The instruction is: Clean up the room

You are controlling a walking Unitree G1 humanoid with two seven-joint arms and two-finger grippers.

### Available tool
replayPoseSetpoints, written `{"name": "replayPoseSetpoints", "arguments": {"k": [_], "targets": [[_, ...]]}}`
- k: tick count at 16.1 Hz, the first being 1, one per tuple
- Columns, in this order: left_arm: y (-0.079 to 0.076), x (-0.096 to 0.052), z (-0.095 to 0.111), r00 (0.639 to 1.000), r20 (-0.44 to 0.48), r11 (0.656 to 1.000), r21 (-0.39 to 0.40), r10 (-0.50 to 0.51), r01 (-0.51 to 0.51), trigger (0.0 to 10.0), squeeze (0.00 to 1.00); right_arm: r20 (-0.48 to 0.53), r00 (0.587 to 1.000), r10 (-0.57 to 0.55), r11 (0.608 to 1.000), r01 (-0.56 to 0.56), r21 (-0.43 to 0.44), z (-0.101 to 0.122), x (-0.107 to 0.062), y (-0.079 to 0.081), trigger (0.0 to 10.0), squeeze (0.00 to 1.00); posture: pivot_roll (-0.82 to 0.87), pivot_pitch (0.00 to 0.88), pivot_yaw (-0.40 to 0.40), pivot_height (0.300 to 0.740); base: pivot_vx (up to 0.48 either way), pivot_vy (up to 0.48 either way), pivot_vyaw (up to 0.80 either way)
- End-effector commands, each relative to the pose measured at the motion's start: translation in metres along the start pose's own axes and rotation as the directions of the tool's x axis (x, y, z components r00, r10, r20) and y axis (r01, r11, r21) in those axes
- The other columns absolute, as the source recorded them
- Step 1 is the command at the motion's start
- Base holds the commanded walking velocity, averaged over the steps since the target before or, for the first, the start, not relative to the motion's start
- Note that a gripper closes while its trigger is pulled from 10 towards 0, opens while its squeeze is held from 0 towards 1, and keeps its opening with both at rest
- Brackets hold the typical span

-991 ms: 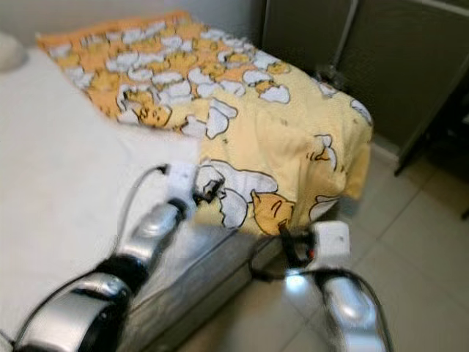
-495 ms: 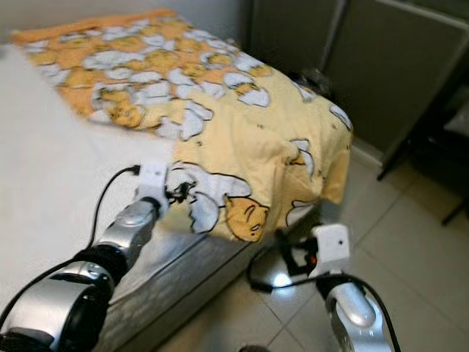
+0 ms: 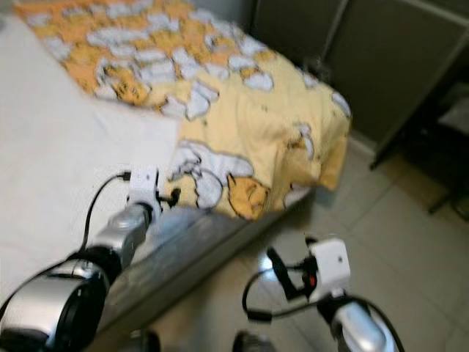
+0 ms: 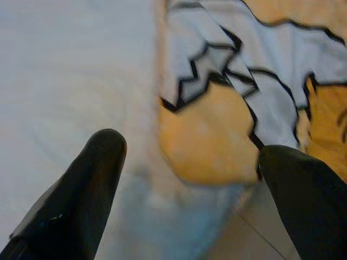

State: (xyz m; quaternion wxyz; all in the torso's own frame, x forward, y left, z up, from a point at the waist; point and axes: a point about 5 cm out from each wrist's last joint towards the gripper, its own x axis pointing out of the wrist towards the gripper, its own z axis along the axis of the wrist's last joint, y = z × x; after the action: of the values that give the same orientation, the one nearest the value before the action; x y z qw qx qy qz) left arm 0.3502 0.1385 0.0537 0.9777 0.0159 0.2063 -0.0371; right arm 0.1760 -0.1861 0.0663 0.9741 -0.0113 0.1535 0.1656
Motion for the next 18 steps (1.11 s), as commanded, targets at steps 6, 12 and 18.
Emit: {"name": "replayPoseSetpoints", "arguments": {"k": [6,12,18], "targets": [[0.000,0.000,-0.002,0.998,0.001,0.998,0.000,0.066,-0.066,10.0,0.00,-0.063,0.998,0.023,1.000,-0.023,0.000,-0.005,-0.027,0.011,10.0,0.00,-0.34,0.223,-0.078,0.740,0.000,0.000,0.00],[0.003,-0.025,0.016,0.930,0.363,0.998,-0.008,-0.056,0.064,10.0,0.00,0.145,0.950,-0.277,0.961,0.273,0.052,0.021,0.004,-0.025,10.0,0.00,-0.18,0.021,0.028,0.740,0.000,0.000,0.00],[-0.009,-0.062,0.051,0.789,0.598,0.990,0.079,-0.140,0.116,10.0,0.00,0.347,0.850,-0.396,0.918,0.377,0.124,0.061,0.051,-0.041,10.0,0.00,-0.08,0.000,0.009,0.740,0.000,0.000,0.00]]}}
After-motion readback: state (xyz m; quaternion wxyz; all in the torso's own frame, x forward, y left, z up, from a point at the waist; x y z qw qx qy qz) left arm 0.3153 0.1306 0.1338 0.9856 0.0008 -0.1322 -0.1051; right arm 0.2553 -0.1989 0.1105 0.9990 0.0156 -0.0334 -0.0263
